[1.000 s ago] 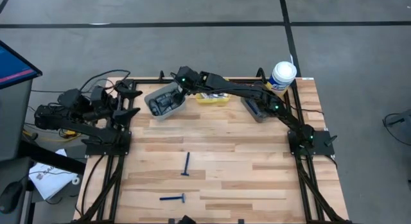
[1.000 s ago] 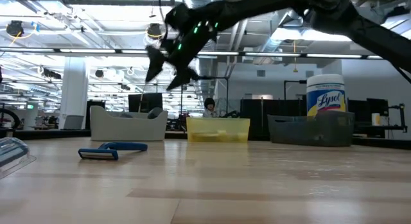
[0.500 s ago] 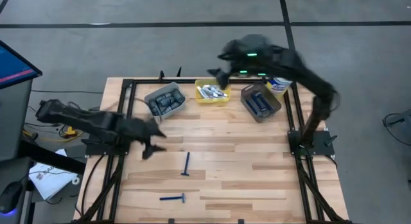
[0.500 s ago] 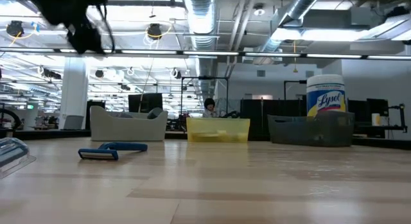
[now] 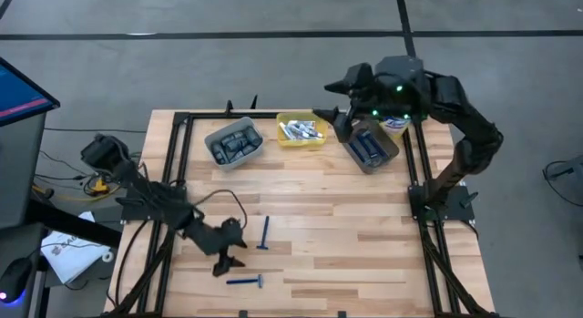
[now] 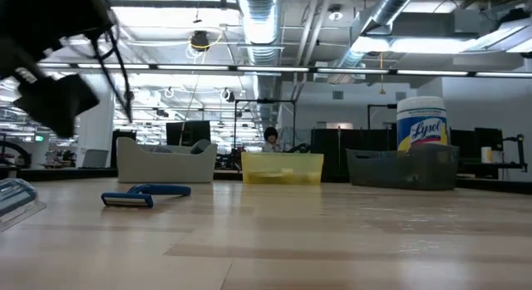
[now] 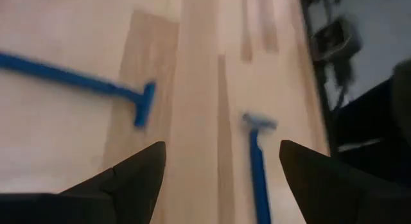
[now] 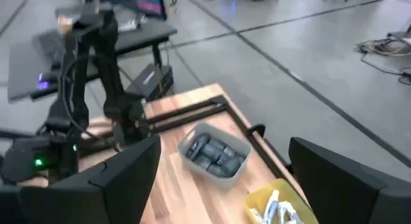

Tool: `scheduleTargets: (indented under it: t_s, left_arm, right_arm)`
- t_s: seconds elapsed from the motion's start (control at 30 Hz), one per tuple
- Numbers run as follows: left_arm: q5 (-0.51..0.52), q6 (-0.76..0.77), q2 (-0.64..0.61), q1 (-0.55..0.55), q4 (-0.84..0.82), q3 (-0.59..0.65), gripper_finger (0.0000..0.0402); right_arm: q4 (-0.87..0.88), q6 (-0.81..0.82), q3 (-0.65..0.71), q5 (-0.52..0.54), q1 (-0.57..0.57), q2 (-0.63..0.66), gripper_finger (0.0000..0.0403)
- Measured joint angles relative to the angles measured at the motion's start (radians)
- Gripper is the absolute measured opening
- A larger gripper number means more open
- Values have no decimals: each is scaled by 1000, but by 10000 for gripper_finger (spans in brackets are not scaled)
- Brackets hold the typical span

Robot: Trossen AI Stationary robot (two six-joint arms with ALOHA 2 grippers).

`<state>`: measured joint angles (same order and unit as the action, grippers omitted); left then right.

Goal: Pick & Place Travel size toiletries
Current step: Put the blue razor into the black bin

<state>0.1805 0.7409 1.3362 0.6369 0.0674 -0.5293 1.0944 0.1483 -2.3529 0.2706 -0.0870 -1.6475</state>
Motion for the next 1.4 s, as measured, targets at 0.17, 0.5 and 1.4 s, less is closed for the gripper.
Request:
scheduleTargets:
  t_s: [0.17, 0.5, 1.4]
  left_arm:
    - [54, 67, 132, 111, 3, -59, 301]
    - [243, 50, 394, 194, -69, -269, 301]
    - [322, 133, 552, 177, -187, -358, 38]
  right_arm:
    - [9, -46, 1, -8, 37, -2, 335]
    - [32, -74, 1, -8, 48, -3, 335]
    - [157, -70, 1, -9, 64, -3, 335]
